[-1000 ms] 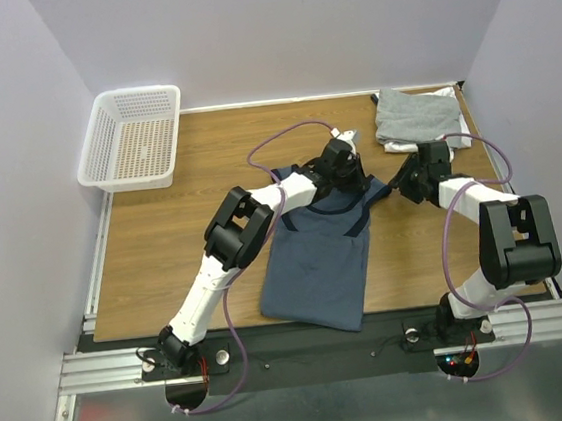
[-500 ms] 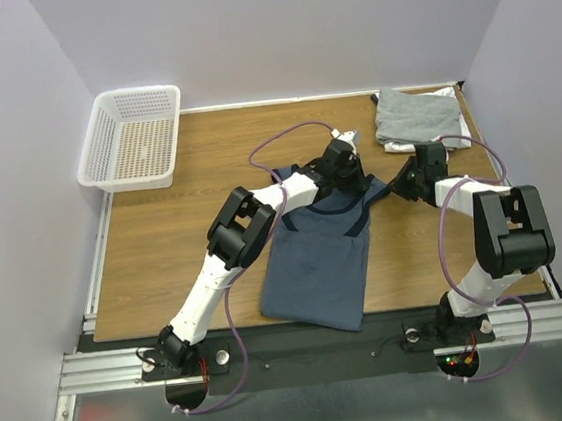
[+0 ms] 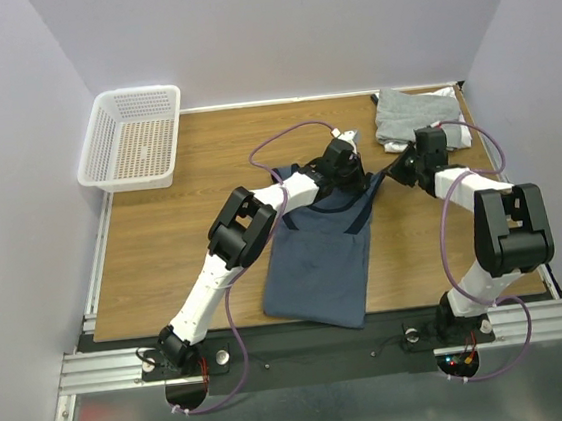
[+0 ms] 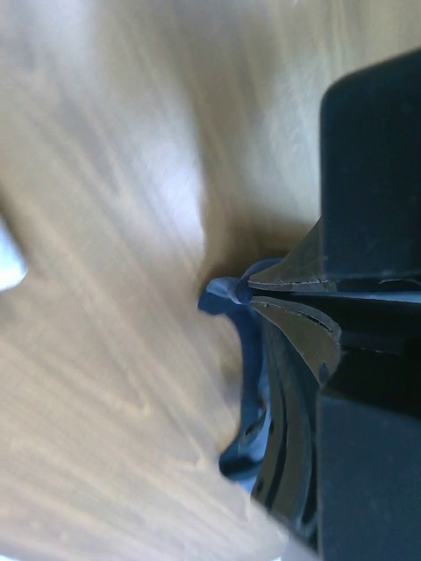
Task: Fold and stack the tank tops
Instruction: Fold the tank top
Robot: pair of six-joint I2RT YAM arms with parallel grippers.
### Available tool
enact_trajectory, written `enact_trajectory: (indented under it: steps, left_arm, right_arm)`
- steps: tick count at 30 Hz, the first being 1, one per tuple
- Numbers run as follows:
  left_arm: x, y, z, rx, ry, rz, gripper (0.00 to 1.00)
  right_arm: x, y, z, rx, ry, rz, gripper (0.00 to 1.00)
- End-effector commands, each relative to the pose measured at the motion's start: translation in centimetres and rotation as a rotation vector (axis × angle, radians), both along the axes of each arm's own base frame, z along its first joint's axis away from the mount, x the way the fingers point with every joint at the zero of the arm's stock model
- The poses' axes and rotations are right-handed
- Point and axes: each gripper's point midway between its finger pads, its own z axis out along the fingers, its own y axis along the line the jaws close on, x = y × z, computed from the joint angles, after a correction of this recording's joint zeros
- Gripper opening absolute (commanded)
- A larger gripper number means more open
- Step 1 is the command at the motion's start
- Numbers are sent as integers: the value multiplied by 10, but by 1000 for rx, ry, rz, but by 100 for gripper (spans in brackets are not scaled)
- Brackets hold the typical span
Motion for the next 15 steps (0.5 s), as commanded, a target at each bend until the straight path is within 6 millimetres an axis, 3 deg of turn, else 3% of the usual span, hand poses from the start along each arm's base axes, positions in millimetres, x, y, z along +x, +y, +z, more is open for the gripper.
enact_trajectory:
  steps: [1, 11, 15]
  left_arm:
    - [4, -13, 24, -42, -48, -21, 13]
    - [0, -15, 26, -53, -60, -33, 13]
    - [3, -11, 35, -57, -84, -9, 18]
  right_arm:
    - [27, 9, 31, 8, -87, -2, 5]
    - [40, 29, 20, -29, -45, 18, 6]
    - [41, 34, 13, -36, -29, 27, 6]
